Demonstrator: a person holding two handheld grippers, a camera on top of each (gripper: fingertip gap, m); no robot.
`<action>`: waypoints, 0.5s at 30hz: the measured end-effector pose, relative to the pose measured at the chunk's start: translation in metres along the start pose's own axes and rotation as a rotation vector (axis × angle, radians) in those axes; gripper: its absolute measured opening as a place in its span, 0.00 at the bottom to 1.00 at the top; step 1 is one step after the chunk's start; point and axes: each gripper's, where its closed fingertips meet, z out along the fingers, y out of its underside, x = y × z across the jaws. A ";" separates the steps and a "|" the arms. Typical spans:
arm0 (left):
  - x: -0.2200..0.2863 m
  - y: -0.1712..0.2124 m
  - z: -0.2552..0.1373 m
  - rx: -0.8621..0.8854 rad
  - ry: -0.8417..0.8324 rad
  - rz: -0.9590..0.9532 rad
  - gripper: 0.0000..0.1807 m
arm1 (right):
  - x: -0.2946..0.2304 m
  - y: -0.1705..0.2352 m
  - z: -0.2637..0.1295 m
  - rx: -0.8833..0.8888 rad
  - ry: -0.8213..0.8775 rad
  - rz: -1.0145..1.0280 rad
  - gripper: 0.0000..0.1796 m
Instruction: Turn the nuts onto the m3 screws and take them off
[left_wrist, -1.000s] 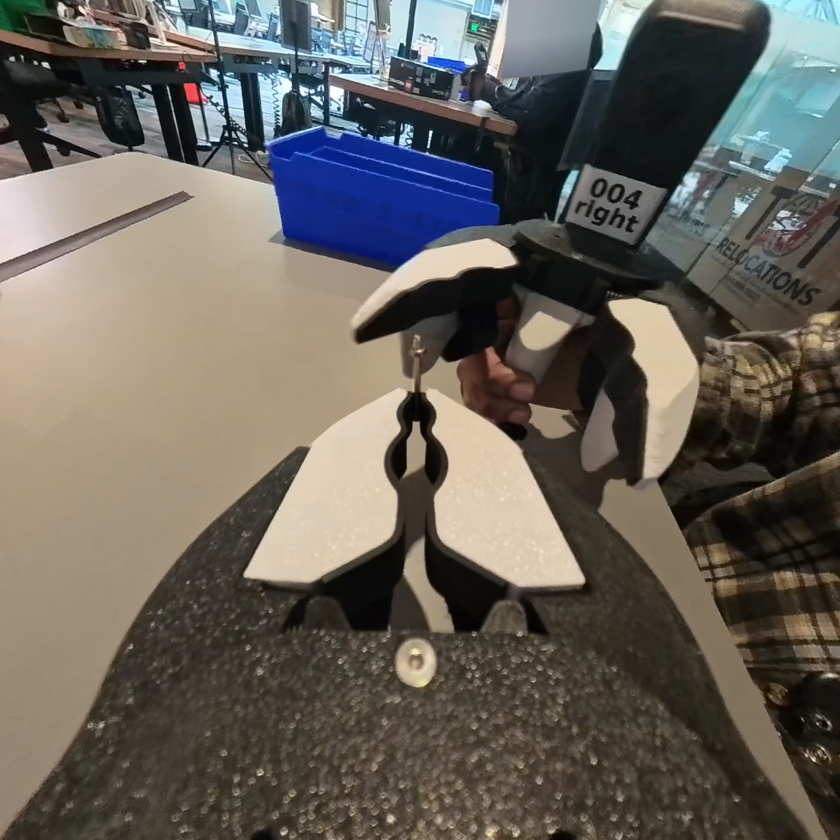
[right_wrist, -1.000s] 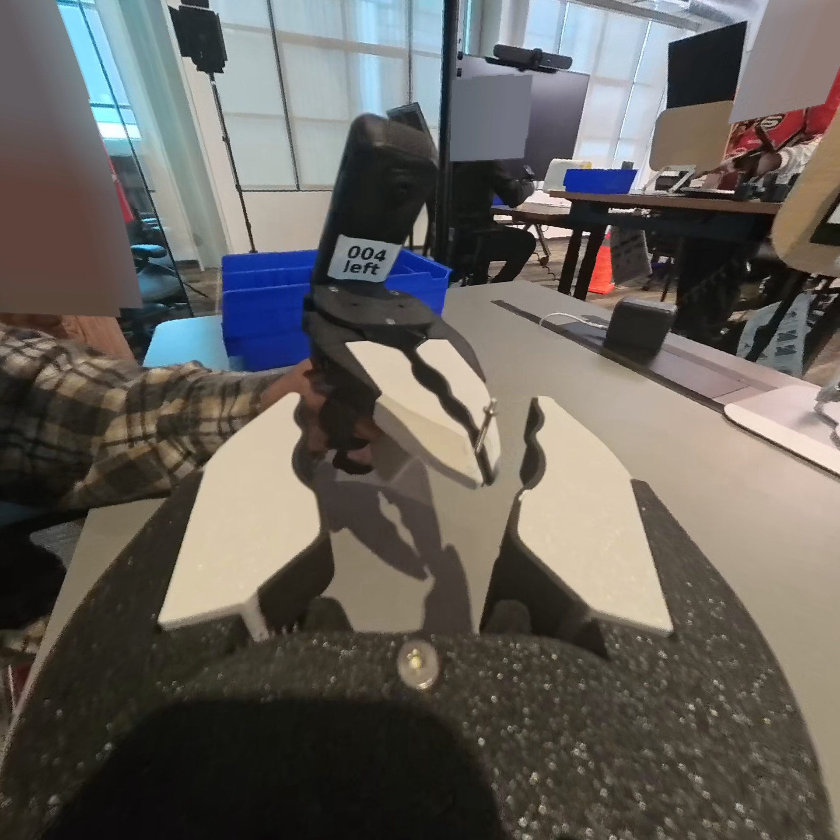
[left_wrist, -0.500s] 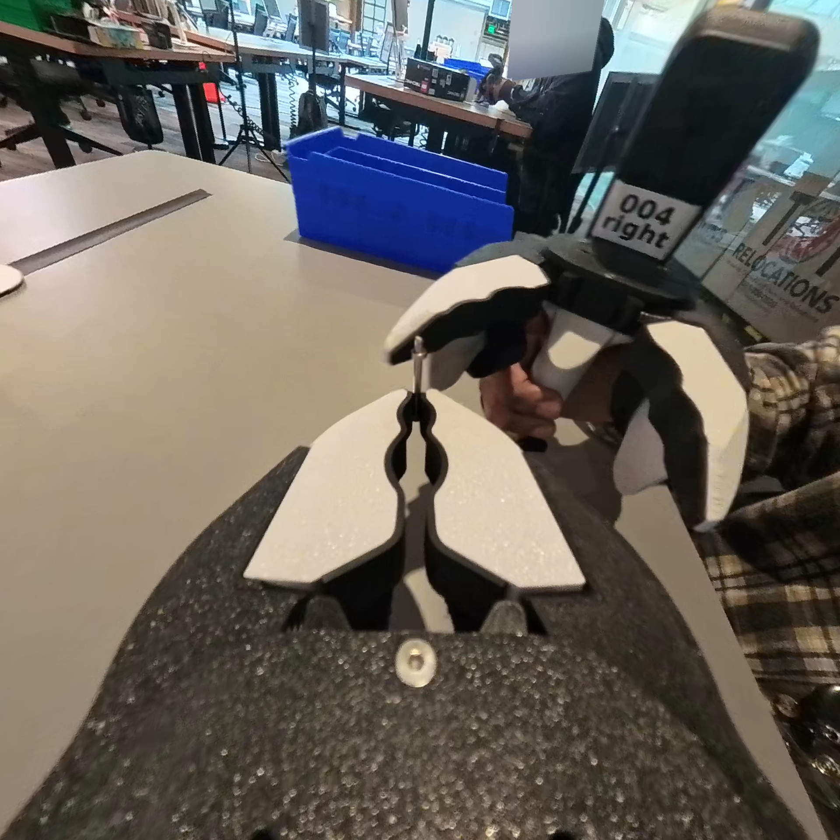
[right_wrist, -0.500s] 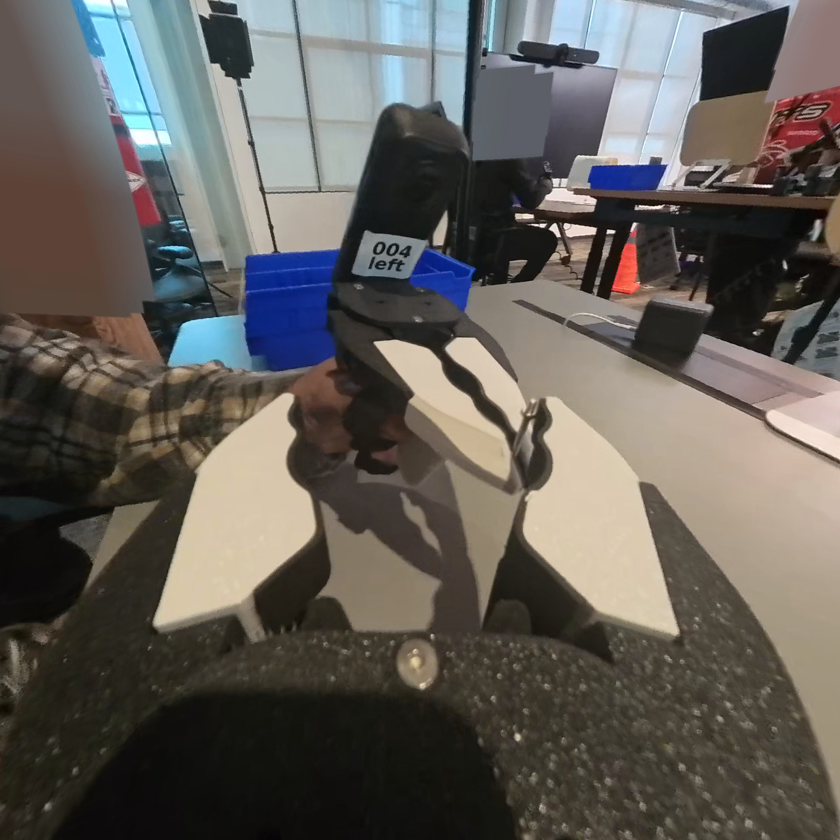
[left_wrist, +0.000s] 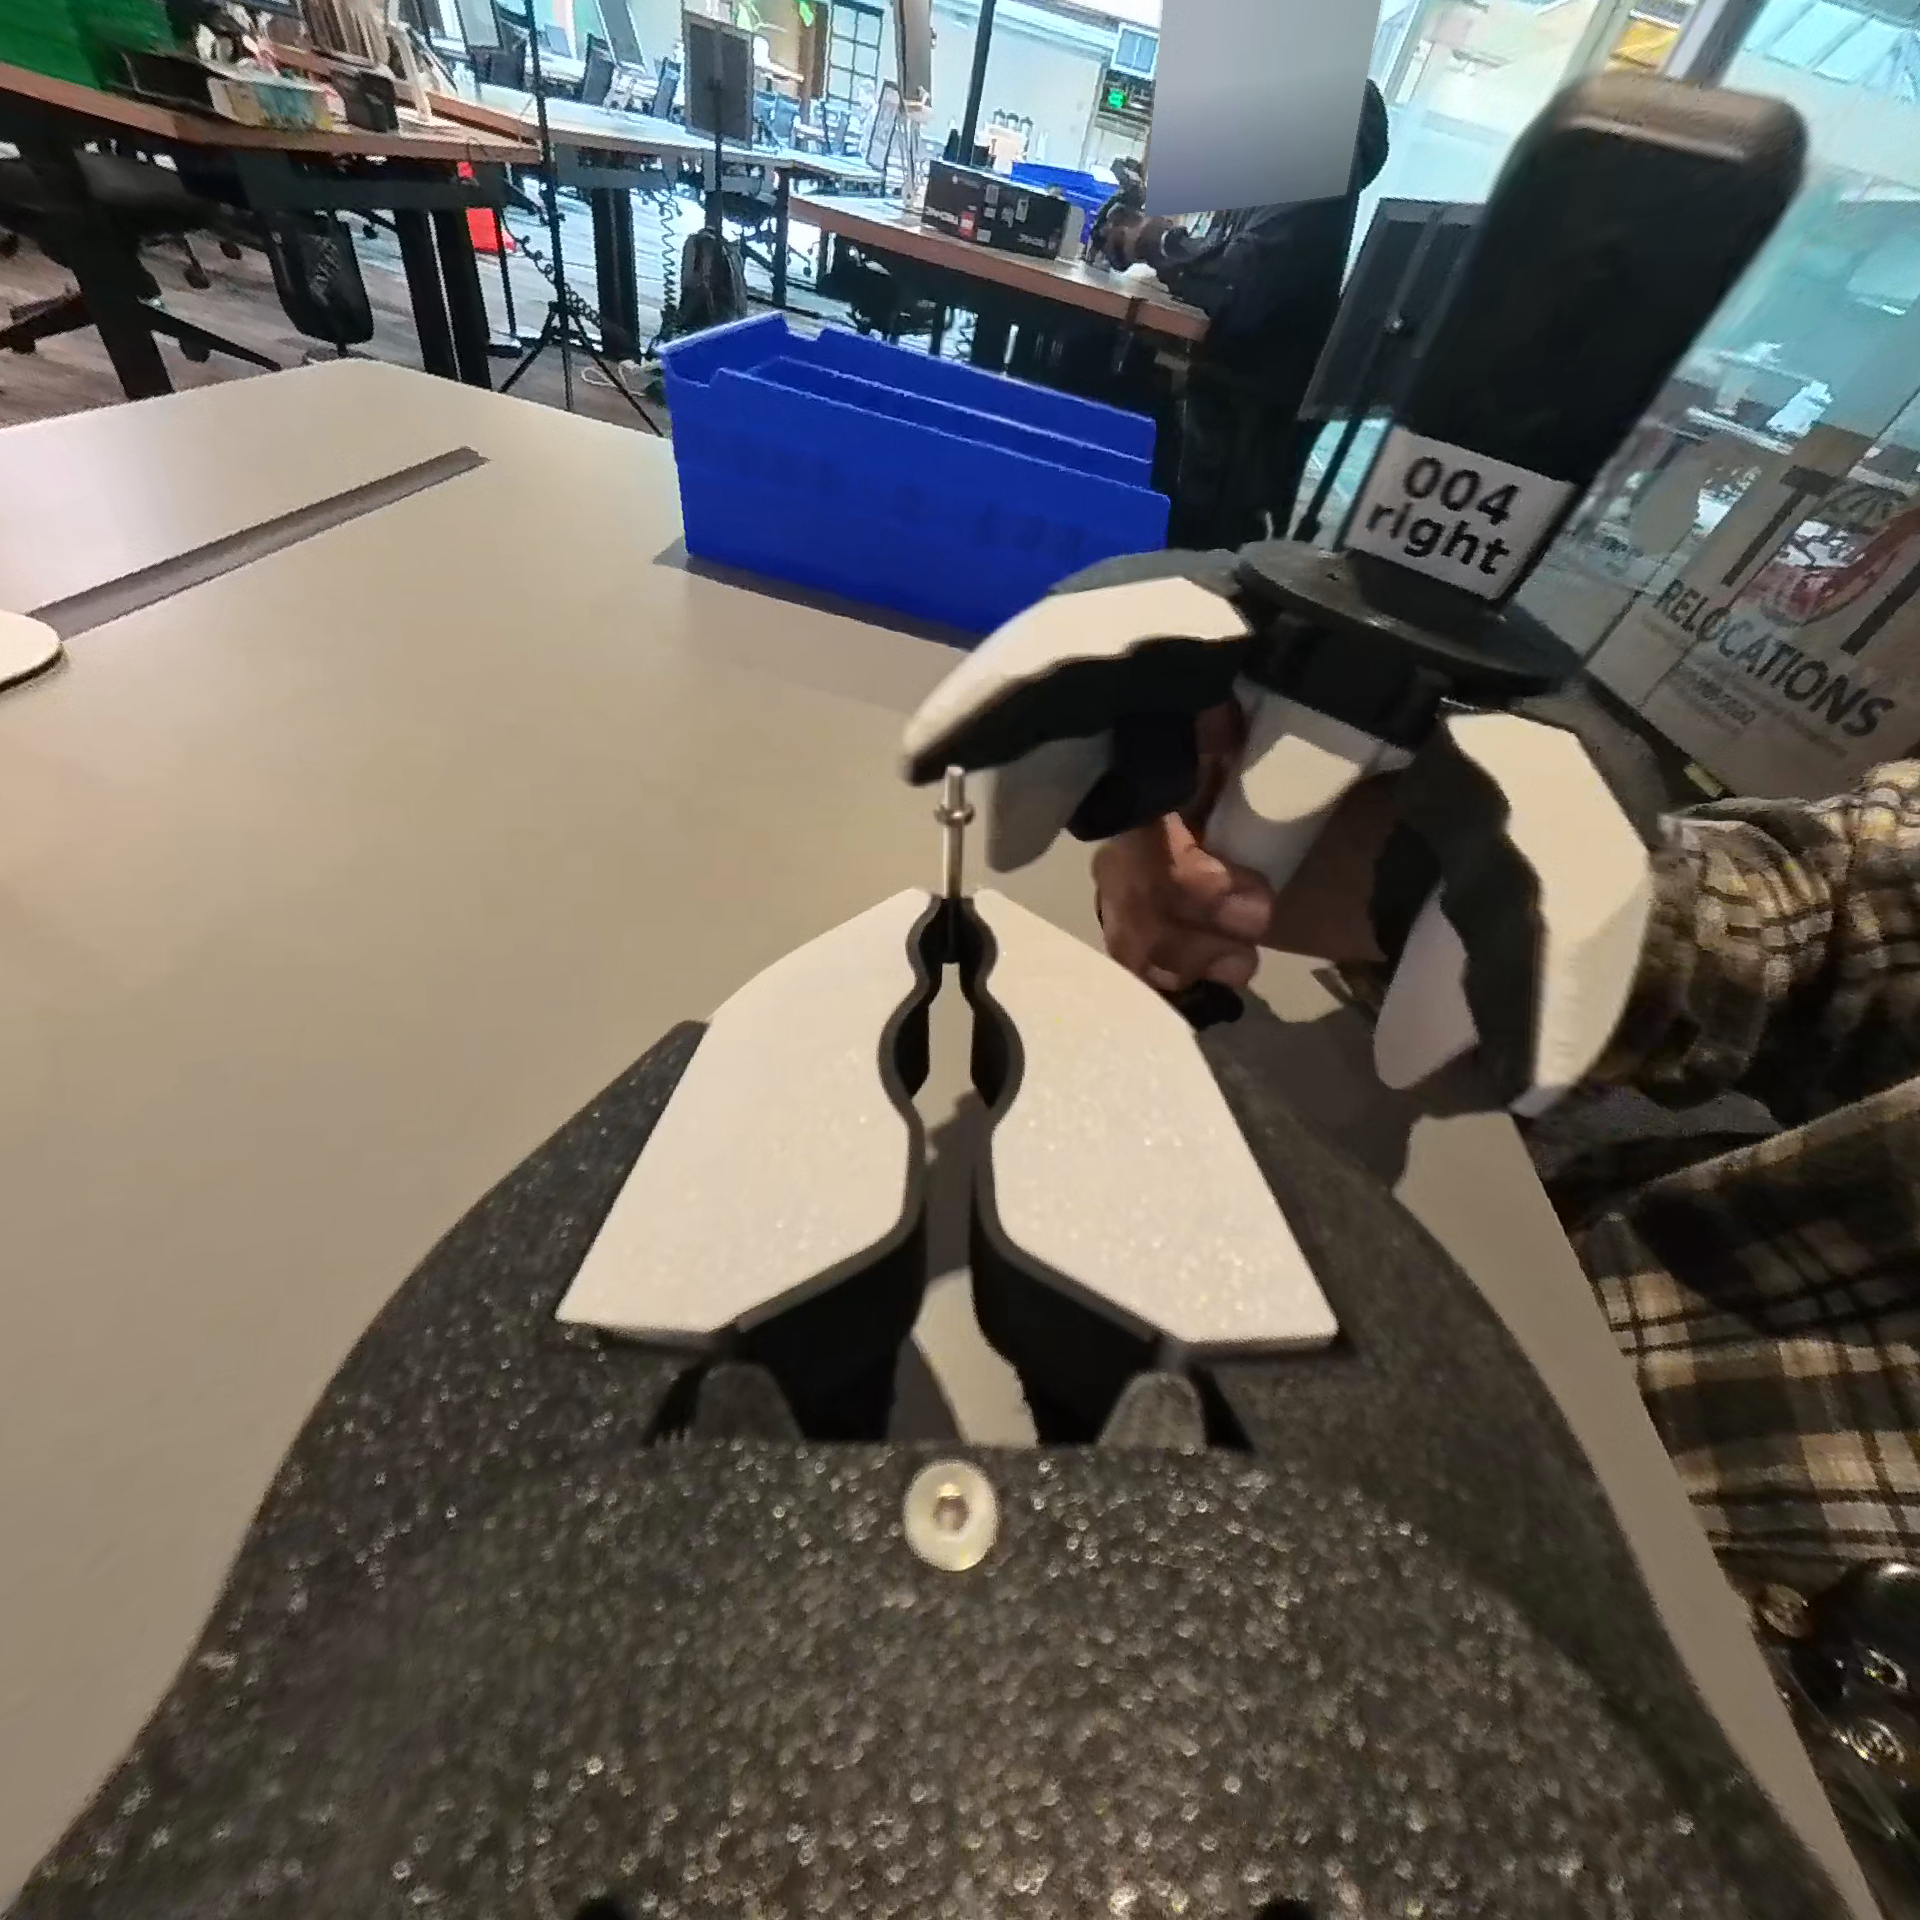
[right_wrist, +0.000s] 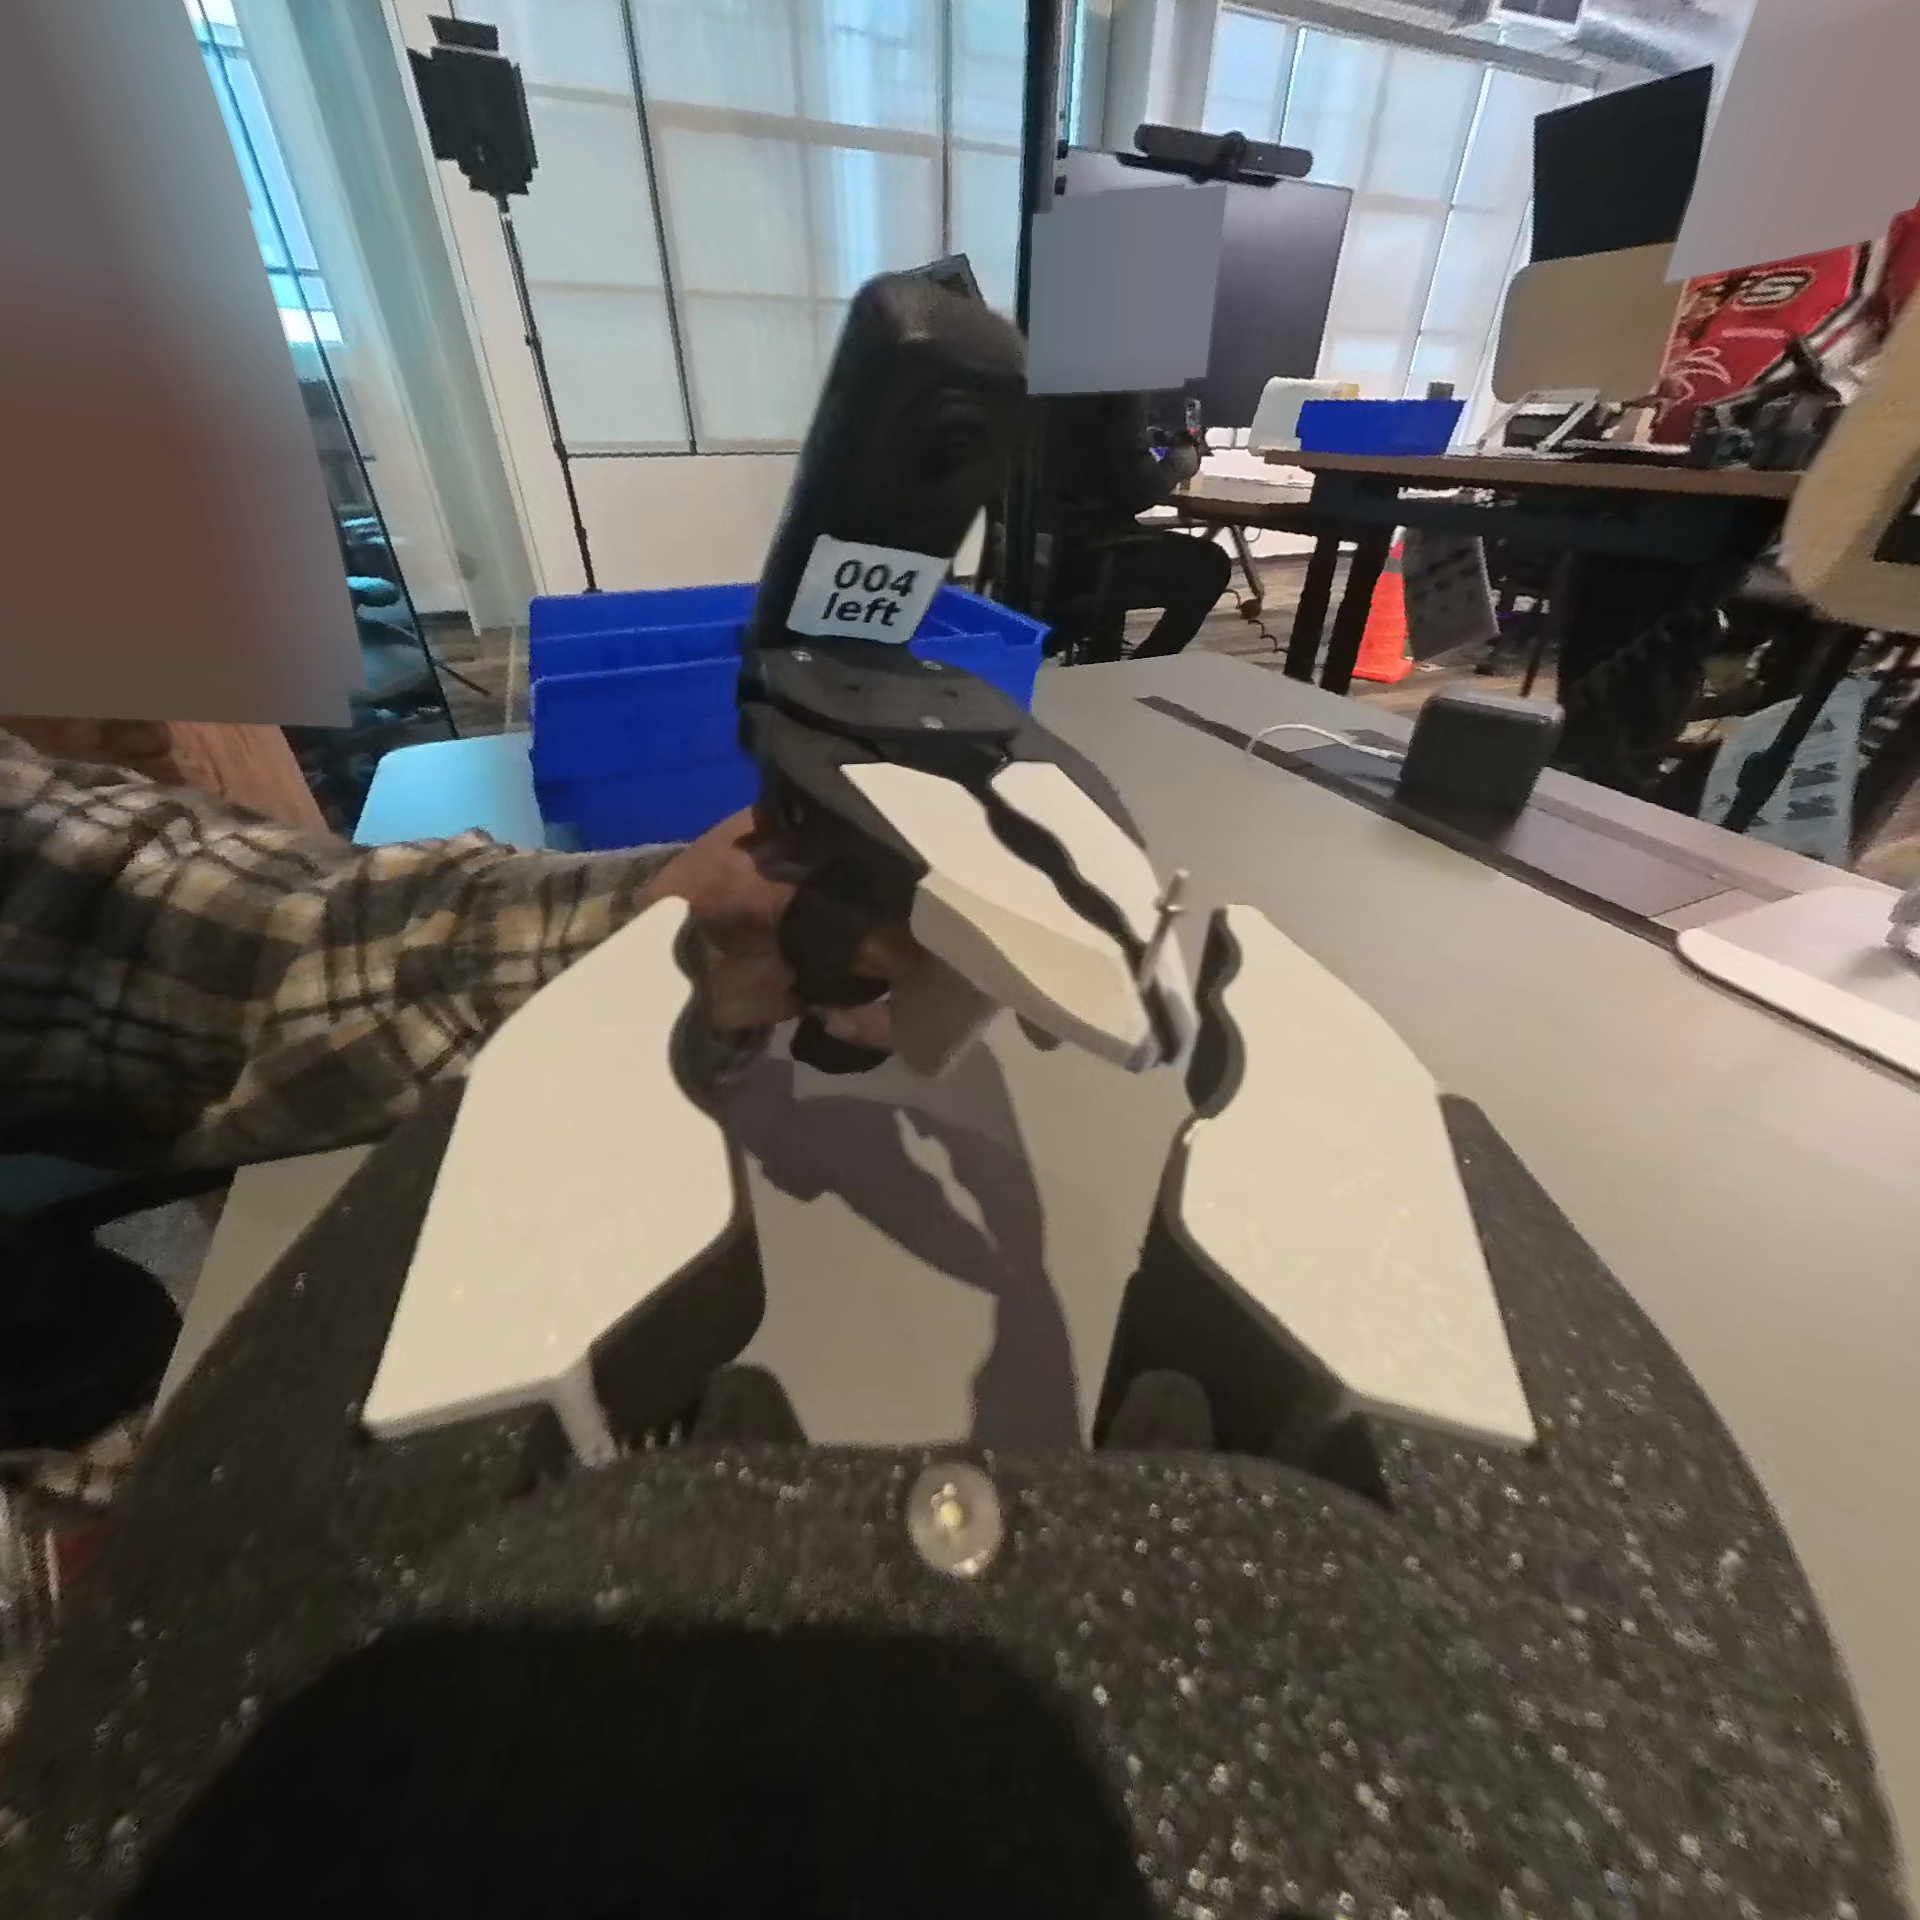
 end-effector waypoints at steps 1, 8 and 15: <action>0.002 0.000 0.001 0.000 0.007 0.006 0.01 | 0.003 -0.001 0.001 0.001 0.007 0.001 0.51; -0.003 0.001 -0.001 0.000 -0.012 -0.012 0.01 | -0.005 0.005 0.006 -0.021 -0.015 -0.022 0.52; 0.005 0.001 0.004 -0.008 0.014 0.009 0.01 | 0.002 -0.001 0.009 0.006 -0.027 0.018 0.50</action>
